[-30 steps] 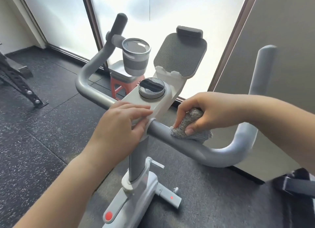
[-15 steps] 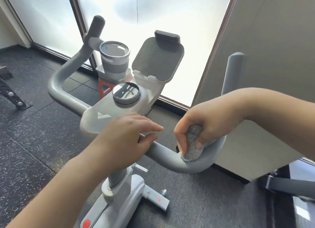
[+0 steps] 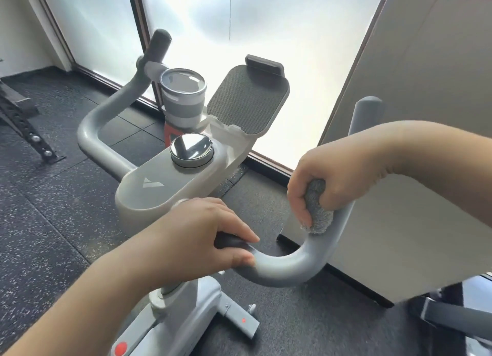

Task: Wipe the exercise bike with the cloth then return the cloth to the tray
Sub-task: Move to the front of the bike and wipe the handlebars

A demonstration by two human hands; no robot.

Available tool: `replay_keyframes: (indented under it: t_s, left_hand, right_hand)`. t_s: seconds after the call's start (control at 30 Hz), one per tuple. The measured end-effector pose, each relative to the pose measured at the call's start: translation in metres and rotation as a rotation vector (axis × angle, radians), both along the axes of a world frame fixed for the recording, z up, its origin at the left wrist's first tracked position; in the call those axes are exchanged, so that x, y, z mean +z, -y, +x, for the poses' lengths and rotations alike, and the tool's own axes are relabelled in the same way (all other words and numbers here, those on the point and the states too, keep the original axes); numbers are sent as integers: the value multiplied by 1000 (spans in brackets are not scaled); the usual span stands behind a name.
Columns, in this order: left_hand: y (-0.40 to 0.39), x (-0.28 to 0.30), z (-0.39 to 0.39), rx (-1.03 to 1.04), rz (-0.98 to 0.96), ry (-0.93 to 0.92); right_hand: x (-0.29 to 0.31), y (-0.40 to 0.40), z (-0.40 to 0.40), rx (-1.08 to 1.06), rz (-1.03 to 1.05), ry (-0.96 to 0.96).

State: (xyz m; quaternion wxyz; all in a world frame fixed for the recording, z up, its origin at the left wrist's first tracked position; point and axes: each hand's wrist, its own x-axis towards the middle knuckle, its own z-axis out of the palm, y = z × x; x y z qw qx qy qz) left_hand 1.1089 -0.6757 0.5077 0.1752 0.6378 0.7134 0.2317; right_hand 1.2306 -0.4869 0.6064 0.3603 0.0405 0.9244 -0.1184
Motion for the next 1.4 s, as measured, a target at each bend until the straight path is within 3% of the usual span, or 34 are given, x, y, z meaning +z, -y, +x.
replay_keyframes:
  t_s: [0.23, 0.5, 0.77, 1.4]
  left_hand:
    - [-9, 8, 15, -45, -62, 13]
    - [-25, 4, 26, -68, -127, 188]
    - [-35, 6, 34, -89, -144, 171]
    - [-30, 7, 41, -14, -166, 219]
  right_hand:
    - [8, -21, 18, 27, 100, -145]
    - [6, -30, 27, 79, 153, -262]
    - [16, -44, 37, 169, 347, -445]
    - [40, -77, 32, -98, 166, -770]
